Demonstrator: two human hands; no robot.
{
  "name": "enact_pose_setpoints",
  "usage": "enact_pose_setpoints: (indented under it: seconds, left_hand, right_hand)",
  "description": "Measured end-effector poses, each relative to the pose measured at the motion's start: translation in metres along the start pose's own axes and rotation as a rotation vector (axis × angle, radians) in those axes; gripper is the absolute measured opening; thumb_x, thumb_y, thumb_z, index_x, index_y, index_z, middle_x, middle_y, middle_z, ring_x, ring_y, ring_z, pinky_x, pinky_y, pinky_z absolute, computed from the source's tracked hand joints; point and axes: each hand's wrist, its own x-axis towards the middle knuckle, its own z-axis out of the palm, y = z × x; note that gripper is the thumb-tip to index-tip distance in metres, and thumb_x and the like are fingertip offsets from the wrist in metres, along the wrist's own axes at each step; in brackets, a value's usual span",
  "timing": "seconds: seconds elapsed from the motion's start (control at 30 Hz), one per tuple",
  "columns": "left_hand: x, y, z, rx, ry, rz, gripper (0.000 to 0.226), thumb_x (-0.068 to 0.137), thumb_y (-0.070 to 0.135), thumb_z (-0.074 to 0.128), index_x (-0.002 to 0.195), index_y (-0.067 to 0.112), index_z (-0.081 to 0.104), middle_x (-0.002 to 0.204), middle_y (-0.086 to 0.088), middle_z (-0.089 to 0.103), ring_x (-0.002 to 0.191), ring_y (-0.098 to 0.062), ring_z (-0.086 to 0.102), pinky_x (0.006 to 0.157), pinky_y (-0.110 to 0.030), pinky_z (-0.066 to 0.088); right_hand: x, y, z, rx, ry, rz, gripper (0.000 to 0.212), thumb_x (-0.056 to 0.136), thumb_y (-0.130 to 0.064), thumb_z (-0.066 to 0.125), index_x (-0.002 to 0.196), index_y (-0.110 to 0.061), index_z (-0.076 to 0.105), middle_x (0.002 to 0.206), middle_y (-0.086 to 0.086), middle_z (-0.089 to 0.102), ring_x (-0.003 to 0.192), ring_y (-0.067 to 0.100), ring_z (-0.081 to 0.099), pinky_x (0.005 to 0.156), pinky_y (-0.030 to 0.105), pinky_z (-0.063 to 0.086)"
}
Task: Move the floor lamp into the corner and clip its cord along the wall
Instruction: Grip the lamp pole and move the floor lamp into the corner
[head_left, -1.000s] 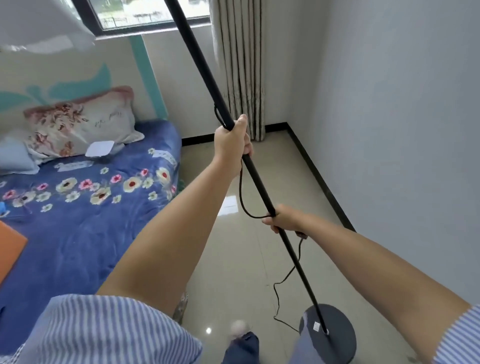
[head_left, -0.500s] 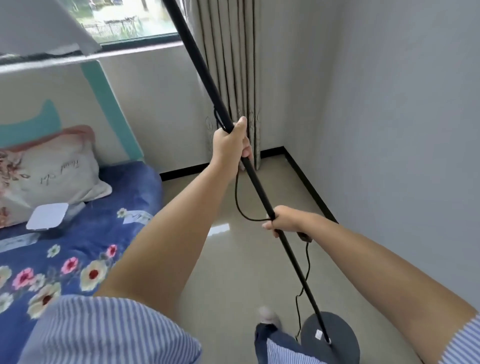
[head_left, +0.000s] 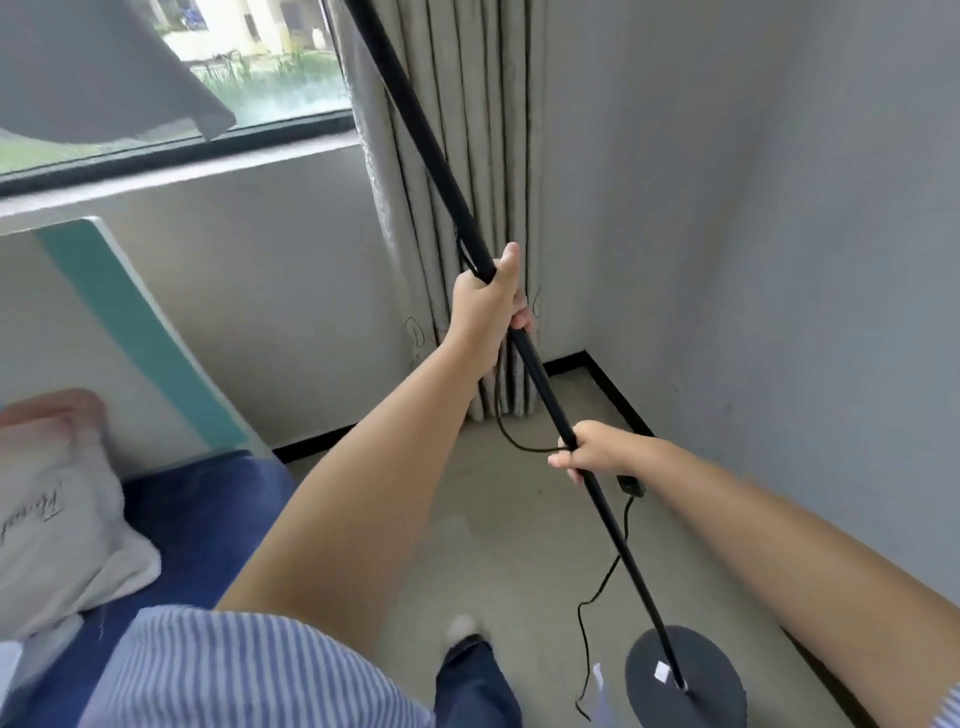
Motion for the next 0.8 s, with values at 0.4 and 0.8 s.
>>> enact_pose_setpoints:
  seconds: [0.4, 0.8]
  left_hand:
    - [0.284, 0.000, 0.024, 0.043, -0.256, -0.048, 0.050, 0.095, 0.027, 0.044, 0.049, 0.021, 0.025, 0.027, 0.012, 0.027, 0.026, -0.009, 0.031, 0.034, -0.012, 0.038]
    - [0.490, -0.013, 0.081, 0.075, -0.374, -0.032, 0.053, 0.094, 0.028, 0.047, 0.046, 0.021, 0.026, 0.026, 0.014, 0.028, 0.026, -0.006, 0.030, 0.034, -0.010, 0.035]
  right_hand:
    - [0.192, 0.008, -0.155, 0.149, 0.196, 0.236, 0.041, 0.084, -0.020, 0.054, 0.044, -0.015, 0.052, 0.056, -0.003, 0.050, 0.062, 0.011, 0.047, 0.064, 0.024, 0.034]
    - [0.343, 0.052, -0.290, 0.206, 0.221, 0.274, 0.040, 0.086, -0.022, 0.051, 0.047, -0.016, 0.051, 0.078, 0.010, 0.056, 0.079, 0.020, 0.051, 0.072, 0.030, 0.033]
